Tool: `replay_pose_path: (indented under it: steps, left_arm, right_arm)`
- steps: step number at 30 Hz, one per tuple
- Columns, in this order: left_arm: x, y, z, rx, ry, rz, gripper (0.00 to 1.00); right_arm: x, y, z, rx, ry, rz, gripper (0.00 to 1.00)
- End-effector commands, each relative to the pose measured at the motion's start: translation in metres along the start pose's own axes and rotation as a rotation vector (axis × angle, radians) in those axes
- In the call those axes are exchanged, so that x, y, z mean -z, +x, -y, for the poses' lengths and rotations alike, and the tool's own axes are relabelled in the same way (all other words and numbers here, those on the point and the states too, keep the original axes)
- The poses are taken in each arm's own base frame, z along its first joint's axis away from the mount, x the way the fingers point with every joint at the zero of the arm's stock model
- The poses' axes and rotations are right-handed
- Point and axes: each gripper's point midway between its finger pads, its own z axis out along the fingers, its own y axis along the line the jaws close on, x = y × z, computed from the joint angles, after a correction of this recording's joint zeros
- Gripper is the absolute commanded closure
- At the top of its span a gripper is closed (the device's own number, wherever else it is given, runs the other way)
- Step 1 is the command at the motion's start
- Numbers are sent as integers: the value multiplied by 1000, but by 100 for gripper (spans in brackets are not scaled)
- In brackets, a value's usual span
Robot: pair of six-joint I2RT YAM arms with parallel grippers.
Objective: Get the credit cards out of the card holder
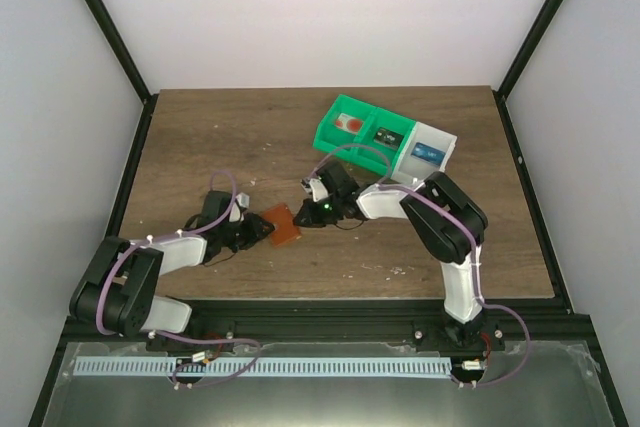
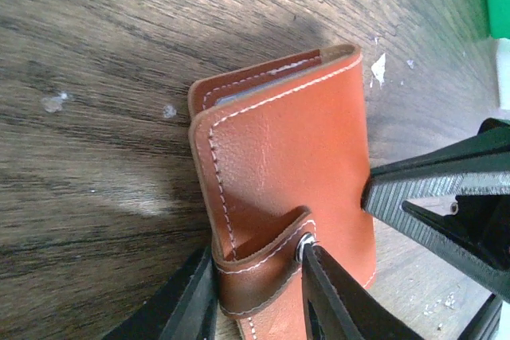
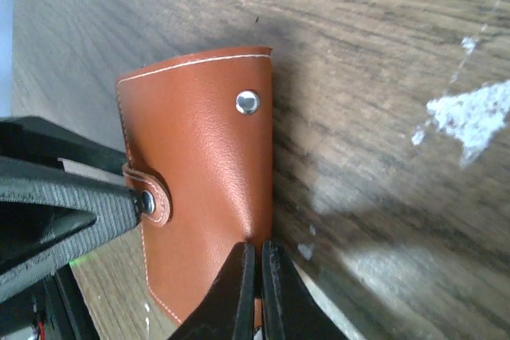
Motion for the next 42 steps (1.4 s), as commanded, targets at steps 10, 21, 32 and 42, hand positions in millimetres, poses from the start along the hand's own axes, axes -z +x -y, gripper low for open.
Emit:
replay_pose_path:
  steps: [10,21,32,42]
  left_arm:
    - [20,-18,41,-125,-4,24,55]
    - [5,-2,93,-236,46,-35,56]
    - [-21,27,89,-179,124,-160,57]
    - [-32,34,76,-183,90,-201,62]
  right_arm:
    - [51,10,-24,22,36,84,100]
    - [103,5,-25,-27,188,188,99]
    - [111,13,-41,-20,100,199,99]
    - [113,28,-42,-20,64,177,99]
